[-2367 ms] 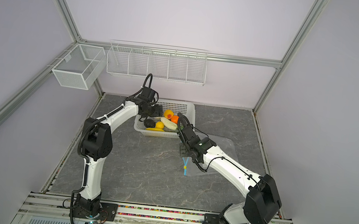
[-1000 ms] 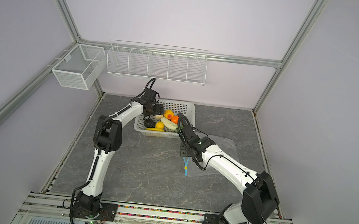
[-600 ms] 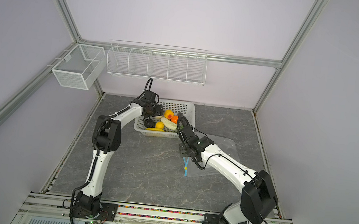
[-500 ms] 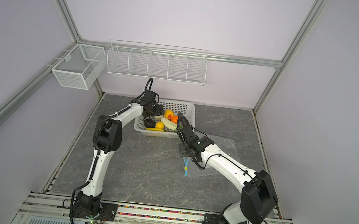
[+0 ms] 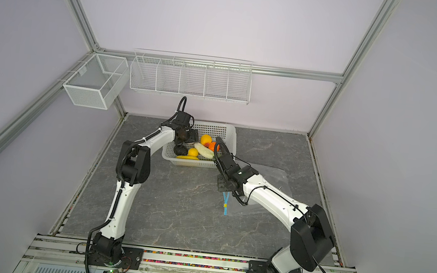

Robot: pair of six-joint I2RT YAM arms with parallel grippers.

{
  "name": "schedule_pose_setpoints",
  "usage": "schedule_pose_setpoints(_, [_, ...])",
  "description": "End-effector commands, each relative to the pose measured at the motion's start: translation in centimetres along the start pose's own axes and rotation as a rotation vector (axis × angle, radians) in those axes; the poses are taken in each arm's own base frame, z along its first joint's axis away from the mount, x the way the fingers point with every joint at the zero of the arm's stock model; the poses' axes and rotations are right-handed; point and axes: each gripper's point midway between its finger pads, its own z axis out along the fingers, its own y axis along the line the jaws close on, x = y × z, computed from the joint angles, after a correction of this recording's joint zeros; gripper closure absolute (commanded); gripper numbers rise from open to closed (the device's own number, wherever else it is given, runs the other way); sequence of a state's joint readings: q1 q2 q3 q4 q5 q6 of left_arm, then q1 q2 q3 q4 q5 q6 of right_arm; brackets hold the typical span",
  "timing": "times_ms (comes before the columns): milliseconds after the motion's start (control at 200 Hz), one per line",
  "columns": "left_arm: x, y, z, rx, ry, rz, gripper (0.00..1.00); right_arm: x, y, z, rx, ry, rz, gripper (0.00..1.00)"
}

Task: Place the food in the zip-top bag and seal the zipper
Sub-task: 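Lower the open left gripper around the cream pear in the basket, then close the left gripper on the cream pear and lift it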

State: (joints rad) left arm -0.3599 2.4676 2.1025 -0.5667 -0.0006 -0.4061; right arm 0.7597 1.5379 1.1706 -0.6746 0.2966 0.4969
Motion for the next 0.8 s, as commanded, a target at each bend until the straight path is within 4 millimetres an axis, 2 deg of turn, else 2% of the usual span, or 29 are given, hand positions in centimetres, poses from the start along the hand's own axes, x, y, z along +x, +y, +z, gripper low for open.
schedule_pose_setpoints(0, [-0.1,0.9,0.9,-0.036,0.001,0.019,0.16,-0.4,0.0,-0.2,-0.006,-0.007,0.009,0.94])
schedule_pose_setpoints(230, [-0.6,0.8,0.3,-0.039,-0.011,0.028,0.27,-0.3,0.1,0.1,-0.005,-0.003,0.007,0.94])
schedule_pose_setpoints(430, [-0.3,0.6,-0.6,-0.032,-0.005,0.026,0.35,-0.5,0.2,0.1,-0.007,-0.009,0.005,0.94])
schedule_pose_setpoints(795, [0.2,-0.6,-4.2,0.020,-0.026,0.018,0.43,-2.1,0.0,-0.9,-0.051,-0.053,0.069,0.94])
